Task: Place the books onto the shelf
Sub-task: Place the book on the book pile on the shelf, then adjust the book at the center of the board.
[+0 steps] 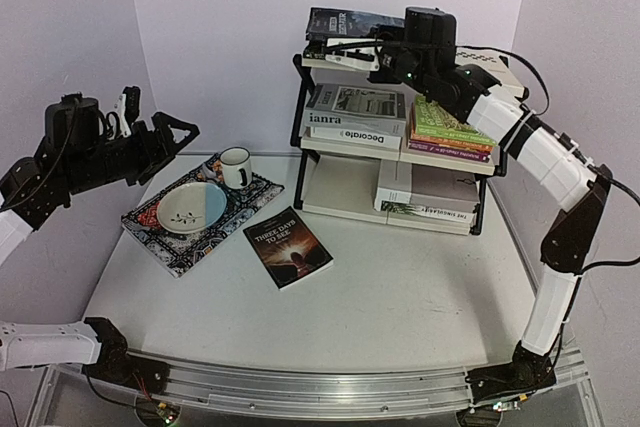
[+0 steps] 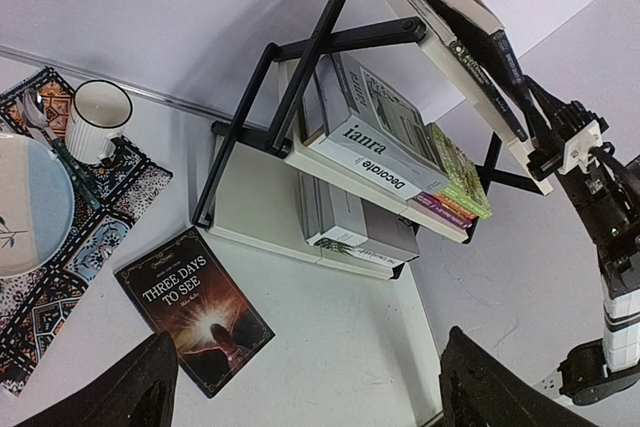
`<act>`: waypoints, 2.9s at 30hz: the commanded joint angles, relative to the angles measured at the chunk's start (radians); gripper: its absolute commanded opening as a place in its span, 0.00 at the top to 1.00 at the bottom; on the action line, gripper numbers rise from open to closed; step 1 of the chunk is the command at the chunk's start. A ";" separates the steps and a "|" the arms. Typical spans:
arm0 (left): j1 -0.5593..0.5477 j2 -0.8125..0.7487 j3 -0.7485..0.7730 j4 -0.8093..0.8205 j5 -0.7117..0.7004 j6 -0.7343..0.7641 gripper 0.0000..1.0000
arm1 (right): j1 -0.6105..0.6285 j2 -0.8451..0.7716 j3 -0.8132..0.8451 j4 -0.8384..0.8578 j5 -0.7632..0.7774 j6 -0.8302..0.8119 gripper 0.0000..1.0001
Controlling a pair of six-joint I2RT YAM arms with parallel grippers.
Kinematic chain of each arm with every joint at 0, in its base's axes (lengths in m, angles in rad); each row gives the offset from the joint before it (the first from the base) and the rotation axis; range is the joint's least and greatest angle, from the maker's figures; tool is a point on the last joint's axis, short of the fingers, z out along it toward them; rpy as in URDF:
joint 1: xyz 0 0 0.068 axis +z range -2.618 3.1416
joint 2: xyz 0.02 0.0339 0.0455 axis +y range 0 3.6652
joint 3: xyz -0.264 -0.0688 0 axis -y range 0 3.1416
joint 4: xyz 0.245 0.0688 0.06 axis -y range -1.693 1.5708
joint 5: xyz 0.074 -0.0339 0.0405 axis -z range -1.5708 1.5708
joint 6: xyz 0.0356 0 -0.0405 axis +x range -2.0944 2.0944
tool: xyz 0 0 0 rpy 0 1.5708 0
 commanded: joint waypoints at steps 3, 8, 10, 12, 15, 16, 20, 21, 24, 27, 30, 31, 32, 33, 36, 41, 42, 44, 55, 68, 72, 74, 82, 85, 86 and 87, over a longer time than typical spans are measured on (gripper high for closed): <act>0.001 0.015 0.019 0.024 0.025 -0.002 0.08 | 0.000 -0.007 0.048 0.115 0.026 -0.036 1.00; 0.001 0.020 0.010 0.025 0.035 -0.003 0.08 | 0.000 0.029 0.102 0.091 0.061 -0.032 1.00; 0.001 0.018 0.008 0.024 0.033 -0.003 0.09 | 0.002 0.031 0.104 0.085 0.065 -0.024 1.00; 0.001 0.016 0.007 0.024 0.032 -0.001 0.09 | 0.002 0.034 0.101 0.085 0.071 -0.023 0.99; 0.001 0.018 0.005 0.024 0.031 0.000 0.09 | 0.002 0.033 0.092 0.094 0.078 -0.022 0.87; 0.002 0.020 0.005 0.024 0.032 0.000 0.09 | 0.002 0.029 0.087 0.098 0.078 -0.021 0.83; 0.001 0.024 0.005 0.024 0.035 0.002 0.09 | 0.005 0.012 0.073 0.102 0.070 -0.013 0.74; 0.001 0.025 0.005 0.024 0.037 0.002 0.08 | 0.006 0.007 0.069 0.102 0.069 -0.013 0.71; 0.001 0.026 0.005 0.025 0.041 -0.002 0.09 | 0.009 -0.007 0.058 0.103 0.067 -0.012 0.65; 0.001 0.027 0.006 0.025 0.046 -0.002 0.09 | 0.009 -0.018 0.047 0.103 0.073 -0.010 0.54; 0.001 0.028 0.008 0.025 0.050 -0.003 0.09 | 0.009 -0.029 0.031 0.101 0.076 -0.005 0.42; 0.001 0.028 0.008 0.025 0.050 -0.003 0.09 | 0.009 -0.034 0.023 0.100 0.072 -0.001 0.40; 0.001 0.029 0.007 0.025 0.050 -0.003 0.09 | 0.009 -0.039 0.019 0.098 0.070 0.005 0.38; 0.001 0.028 0.007 0.025 0.050 -0.002 0.09 | 0.009 -0.043 0.015 0.095 0.067 0.009 0.37; 0.001 0.030 0.006 0.025 0.052 -0.003 0.09 | 0.009 -0.051 0.012 0.079 0.061 0.027 0.31; 0.001 0.035 0.005 0.025 0.056 -0.002 0.09 | 0.009 -0.061 0.012 0.040 0.058 0.057 0.24; 0.001 0.035 0.004 0.025 0.058 -0.003 0.09 | 0.010 -0.062 0.011 0.031 0.057 0.063 0.23; 0.001 0.037 0.004 0.025 0.062 -0.002 0.09 | 0.011 -0.065 0.013 0.015 0.054 0.076 0.19; 0.001 0.049 -0.006 0.024 0.067 0.000 0.09 | 0.028 -0.123 -0.013 -0.021 0.019 0.160 0.09; 0.001 0.108 -0.040 0.049 0.056 0.053 0.08 | 0.149 -0.281 -0.224 -0.008 0.042 0.365 0.04; 0.002 0.162 -0.043 0.084 0.075 0.086 0.08 | 0.214 -0.334 -0.316 0.000 0.092 0.547 0.04; 0.004 0.199 -0.031 0.094 0.085 0.103 0.08 | 0.247 -0.365 -0.384 -0.003 0.098 0.653 0.05; 0.067 0.338 -0.051 0.170 0.165 0.166 0.08 | 0.277 -0.527 -0.691 -0.013 -0.039 1.266 0.08; 0.098 0.402 -0.063 0.210 0.212 0.194 0.09 | 0.277 -0.542 -0.803 -0.022 -0.109 1.476 0.10; 0.104 0.419 -0.067 0.227 0.224 0.208 0.09 | 0.277 -0.543 -0.838 -0.021 -0.124 1.546 0.11; 0.106 0.438 -0.069 0.243 0.231 0.221 0.09 | 0.277 -0.542 -0.870 -0.020 -0.128 1.608 0.12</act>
